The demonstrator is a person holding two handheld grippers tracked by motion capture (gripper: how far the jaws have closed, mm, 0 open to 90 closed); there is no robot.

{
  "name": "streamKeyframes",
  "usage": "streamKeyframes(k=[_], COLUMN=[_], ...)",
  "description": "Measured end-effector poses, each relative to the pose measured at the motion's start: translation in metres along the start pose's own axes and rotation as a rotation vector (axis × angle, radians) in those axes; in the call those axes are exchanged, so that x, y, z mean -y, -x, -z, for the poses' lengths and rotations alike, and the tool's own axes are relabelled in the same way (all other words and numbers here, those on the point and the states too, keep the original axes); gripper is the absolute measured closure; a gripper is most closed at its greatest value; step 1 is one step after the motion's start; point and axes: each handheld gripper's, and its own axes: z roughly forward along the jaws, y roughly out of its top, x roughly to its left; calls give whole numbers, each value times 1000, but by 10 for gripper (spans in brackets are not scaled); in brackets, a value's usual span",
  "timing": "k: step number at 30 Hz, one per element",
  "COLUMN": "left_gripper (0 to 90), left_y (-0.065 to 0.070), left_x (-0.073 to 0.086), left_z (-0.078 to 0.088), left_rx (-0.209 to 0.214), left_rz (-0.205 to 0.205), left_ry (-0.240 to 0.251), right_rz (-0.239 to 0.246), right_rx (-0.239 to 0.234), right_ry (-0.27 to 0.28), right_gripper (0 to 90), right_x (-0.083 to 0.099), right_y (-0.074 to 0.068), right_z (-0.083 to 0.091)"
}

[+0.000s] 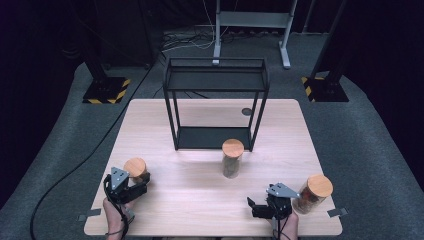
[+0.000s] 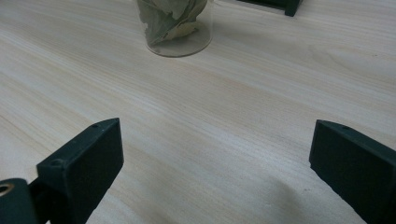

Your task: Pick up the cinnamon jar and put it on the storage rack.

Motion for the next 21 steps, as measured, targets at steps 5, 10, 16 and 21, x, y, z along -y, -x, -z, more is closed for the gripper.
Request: streamKeyframes(k=[5, 10, 16, 21], left_gripper=[246, 246, 246, 246], left_y=[3, 5, 9, 12], left_x=[-2, -4, -7, -7], left_z=[-1, -3, -4, -7], left_rx=[6, 8, 14, 23], left_rz=[-4, -8, -16, -18], left_ry=[3, 1, 3, -1], right_rz=[2, 5, 6, 4], right_rx=[-3, -4, -7, -7], right_ry=[-2, -4, -6, -5], right_gripper=[22, 22, 22, 21], right_x=[0, 0, 0, 0], right_y=[0, 0, 0, 0], right_z=[0, 0, -1, 0])
